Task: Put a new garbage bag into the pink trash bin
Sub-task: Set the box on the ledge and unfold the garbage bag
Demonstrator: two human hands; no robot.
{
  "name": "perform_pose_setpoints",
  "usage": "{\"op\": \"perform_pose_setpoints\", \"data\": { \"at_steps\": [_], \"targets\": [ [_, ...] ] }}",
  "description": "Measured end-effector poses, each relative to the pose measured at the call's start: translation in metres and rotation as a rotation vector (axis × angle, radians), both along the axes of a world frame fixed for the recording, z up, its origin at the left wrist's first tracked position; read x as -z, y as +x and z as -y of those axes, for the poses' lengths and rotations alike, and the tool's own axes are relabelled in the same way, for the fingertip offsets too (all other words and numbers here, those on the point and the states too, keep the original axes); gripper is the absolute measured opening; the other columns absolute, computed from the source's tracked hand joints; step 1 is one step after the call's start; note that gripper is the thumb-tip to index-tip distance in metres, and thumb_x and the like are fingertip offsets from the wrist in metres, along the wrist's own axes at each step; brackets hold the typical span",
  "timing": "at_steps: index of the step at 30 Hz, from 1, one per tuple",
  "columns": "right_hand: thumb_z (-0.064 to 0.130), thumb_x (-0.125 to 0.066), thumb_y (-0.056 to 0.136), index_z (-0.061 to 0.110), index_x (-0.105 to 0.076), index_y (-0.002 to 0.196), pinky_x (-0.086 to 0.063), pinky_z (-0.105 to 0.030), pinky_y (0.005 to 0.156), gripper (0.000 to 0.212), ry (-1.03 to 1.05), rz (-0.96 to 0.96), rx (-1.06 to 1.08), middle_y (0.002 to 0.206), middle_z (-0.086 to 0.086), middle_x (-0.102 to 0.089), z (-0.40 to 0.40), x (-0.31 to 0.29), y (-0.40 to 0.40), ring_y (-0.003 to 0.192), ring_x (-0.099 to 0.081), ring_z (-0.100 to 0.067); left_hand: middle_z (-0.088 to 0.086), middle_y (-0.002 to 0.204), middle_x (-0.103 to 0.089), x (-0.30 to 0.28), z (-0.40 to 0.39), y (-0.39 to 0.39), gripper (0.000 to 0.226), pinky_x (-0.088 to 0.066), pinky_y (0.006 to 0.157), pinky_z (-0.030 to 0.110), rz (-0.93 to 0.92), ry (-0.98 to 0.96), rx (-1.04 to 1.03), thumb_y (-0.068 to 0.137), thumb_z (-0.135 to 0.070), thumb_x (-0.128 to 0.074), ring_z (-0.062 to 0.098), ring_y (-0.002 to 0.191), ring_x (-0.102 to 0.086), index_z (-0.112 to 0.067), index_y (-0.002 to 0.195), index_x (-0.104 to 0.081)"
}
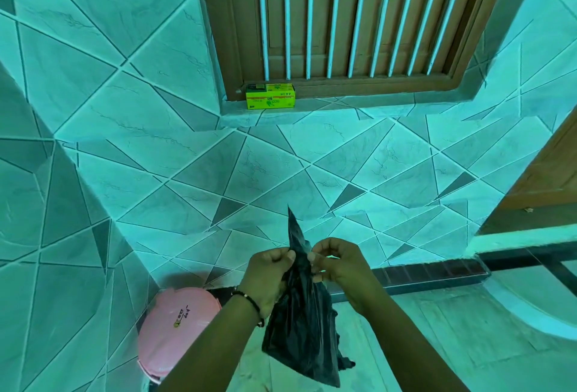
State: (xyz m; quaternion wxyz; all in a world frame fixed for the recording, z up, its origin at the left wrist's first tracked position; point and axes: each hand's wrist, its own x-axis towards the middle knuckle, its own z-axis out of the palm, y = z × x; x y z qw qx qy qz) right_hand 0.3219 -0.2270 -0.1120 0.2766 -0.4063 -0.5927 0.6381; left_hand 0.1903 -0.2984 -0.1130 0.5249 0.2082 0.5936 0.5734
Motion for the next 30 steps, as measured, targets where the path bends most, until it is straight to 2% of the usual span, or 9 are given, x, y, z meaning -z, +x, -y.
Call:
{"op": "perform_pose_setpoints", "data": {
  "at_steps": [4,8,10,12,14,18,24,27,30],
  "targets": [
    [0.009,-0.067,0.083,0.003,-0.066,0.080,-0.056,-0.024,0.057,0.006,0.027,-0.022,-0.019,0.072,-0.010,-0.061,0.002,-0.002,0.000,0.056,-0.061,-0.010,0.013,0.070,-0.072,-0.001,0.000,0.000,0.006,-0.056,0.064,0.029,0.035,0.010,-0.087,0.077,-0.006,-0.069,0.022,0.059,-0.065,-0.003,0.071,-0.070],
    [0.016,-0.067,0.083,0.005,-0.069,0.085,-0.056,-0.027,0.060,0.012,0.001,-0.087,-0.058,0.078,-0.013,-0.064,0.005,-0.005,-0.001,0.063,-0.062,-0.014,0.015,0.072,-0.069,0.000,0.000,0.002,0.019,-0.053,0.058,0.026,-0.067,-0.029,-0.126,0.070,-0.011,-0.077,0.019,0.055,-0.061,0.002,0.079,-0.067],
    [0.015,-0.069,0.081,0.007,-0.071,0.087,-0.057,-0.028,0.062,0.010,-0.004,-0.094,-0.113,0.081,-0.012,-0.066,0.006,-0.005,0.000,0.067,-0.063,-0.016,0.012,0.067,-0.069,0.001,0.000,0.003,0.019,-0.052,0.054,0.024,-0.068,-0.037,-0.139,0.071,-0.014,-0.077,0.016,0.050,-0.060,0.001,0.078,-0.068],
    [0.008,-0.072,0.078,0.006,-0.070,0.088,-0.057,-0.028,0.062,0.011,0.026,-0.074,-0.138,0.082,-0.012,-0.065,0.006,-0.003,0.001,0.069,-0.064,-0.018,0.009,0.064,-0.070,0.000,0.001,0.003,0.013,-0.054,0.059,0.027,-0.018,-0.031,-0.104,0.075,-0.017,-0.073,0.017,0.052,-0.062,-0.006,0.070,-0.069],
    [0.002,-0.071,0.076,0.001,-0.067,0.087,-0.055,-0.027,0.058,0.012,0.076,-0.026,-0.081,0.082,-0.018,-0.063,0.005,-0.001,0.002,0.068,-0.063,-0.021,0.013,0.073,-0.072,0.001,0.002,0.003,0.014,-0.056,0.070,0.032,0.060,-0.009,-0.038,0.083,-0.016,-0.065,0.022,0.063,-0.066,-0.005,0.076,-0.070],
    [0.000,-0.069,0.078,0.004,-0.066,0.072,-0.053,-0.024,0.051,0.008,0.163,0.037,-0.013,0.068,-0.017,-0.063,0.002,0.000,0.003,0.057,-0.059,-0.019,0.015,0.081,-0.067,0.004,0.005,0.001,0.014,-0.052,0.076,0.035,0.064,-0.006,-0.007,0.088,-0.003,-0.055,0.024,0.070,-0.063,-0.002,0.079,-0.066],
    [0.000,-0.062,0.083,0.012,-0.064,0.069,-0.049,-0.021,0.053,0.018,0.165,0.041,-0.069,0.066,-0.009,-0.061,0.005,-0.003,0.001,0.056,-0.056,-0.013,0.009,0.068,-0.073,0.001,0.010,0.001,0.004,-0.056,0.056,0.025,0.023,0.055,-0.078,0.077,0.000,-0.067,0.018,0.059,-0.068,-0.001,0.075,-0.071],
    [0.000,-0.062,0.083,0.011,-0.064,0.069,-0.050,-0.022,0.055,0.018,0.159,0.023,-0.066,0.066,-0.008,-0.062,0.007,-0.005,0.000,0.059,-0.057,-0.015,0.010,0.068,-0.074,0.001,0.011,0.001,0.002,-0.056,0.056,0.025,-0.004,0.063,-0.082,0.073,-0.006,-0.072,0.018,0.057,-0.068,-0.005,0.072,-0.072],
    [-0.003,-0.060,0.083,0.009,-0.062,0.067,-0.050,-0.020,0.052,0.020,0.170,0.025,-0.019,0.061,-0.009,-0.059,0.005,-0.008,0.001,0.051,-0.055,-0.011,0.012,0.068,-0.073,-0.001,0.013,-0.003,0.010,-0.057,0.059,0.027,0.037,0.048,-0.094,0.074,-0.010,-0.072,0.019,0.057,-0.067,-0.008,0.064,-0.072]
  ]
}}
